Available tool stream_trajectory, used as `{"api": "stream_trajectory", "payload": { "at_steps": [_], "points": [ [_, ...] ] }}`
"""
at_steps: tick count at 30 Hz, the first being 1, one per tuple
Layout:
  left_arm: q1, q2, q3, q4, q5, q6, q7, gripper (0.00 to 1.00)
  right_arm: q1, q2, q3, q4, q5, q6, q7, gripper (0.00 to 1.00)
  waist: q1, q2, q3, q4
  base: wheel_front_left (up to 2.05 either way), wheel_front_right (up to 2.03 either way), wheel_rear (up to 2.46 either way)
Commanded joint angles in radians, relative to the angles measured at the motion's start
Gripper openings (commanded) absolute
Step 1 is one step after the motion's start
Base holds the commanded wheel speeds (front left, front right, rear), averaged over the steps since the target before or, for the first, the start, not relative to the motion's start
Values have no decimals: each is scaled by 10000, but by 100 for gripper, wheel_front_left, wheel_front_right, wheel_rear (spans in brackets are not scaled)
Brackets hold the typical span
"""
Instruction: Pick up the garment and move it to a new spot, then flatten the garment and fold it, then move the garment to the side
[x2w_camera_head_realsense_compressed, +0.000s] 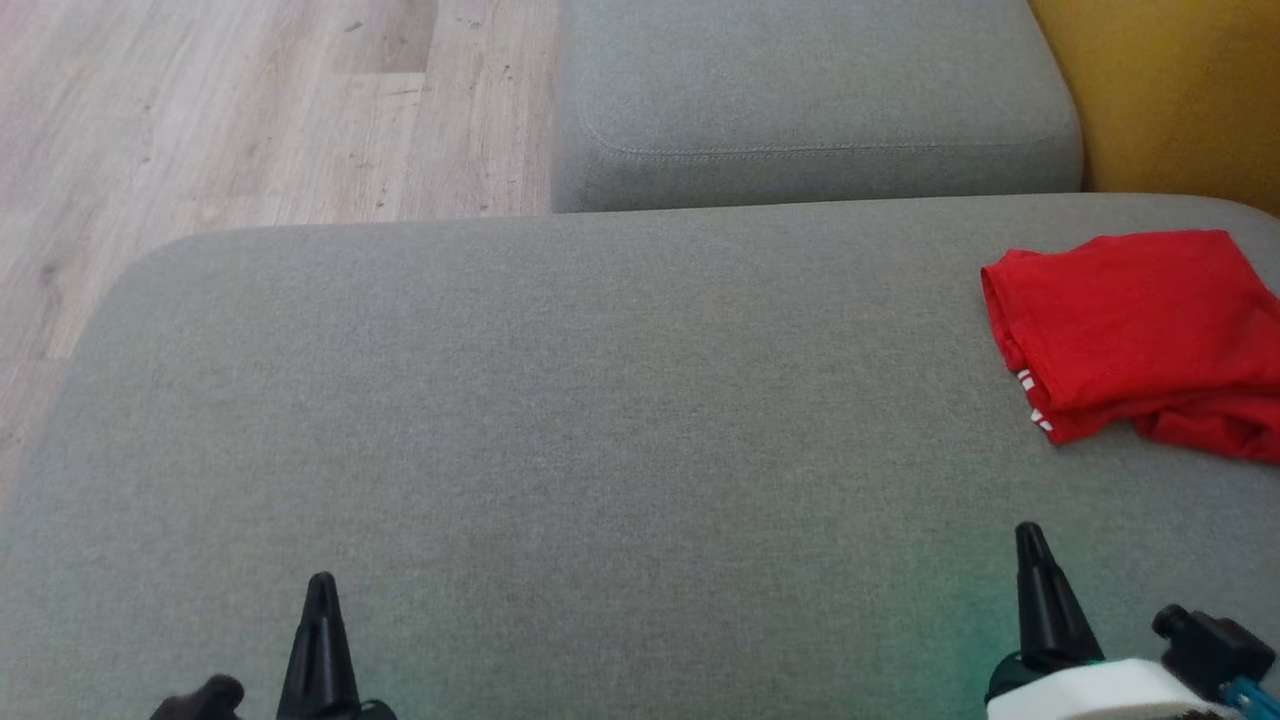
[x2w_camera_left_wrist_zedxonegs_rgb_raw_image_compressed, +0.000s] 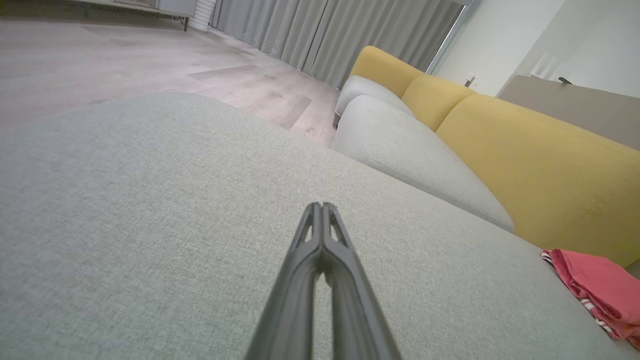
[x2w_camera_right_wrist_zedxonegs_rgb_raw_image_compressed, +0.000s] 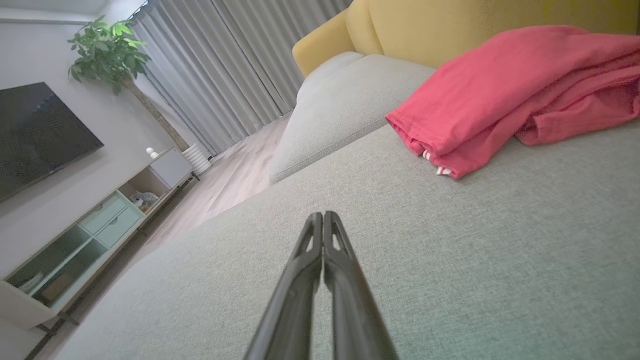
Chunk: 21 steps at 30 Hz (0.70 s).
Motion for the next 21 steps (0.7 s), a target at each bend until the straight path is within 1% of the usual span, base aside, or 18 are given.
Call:
{"api": "stream_trajectory", "payload": {
  "at_steps": [1,21],
  "points": [
    [-498,131,190,-258,-218,-78,11,0,-496,-183,-11,-276,243,19,27,0,-1,-1,4,-4,0,0,0],
    [-1003,179,489,-54,-2664,-287,533,0,-980,-248,-262,-139,2654,30,543,0,-1,-1,126,-104,0,0,0]
  ]
}}
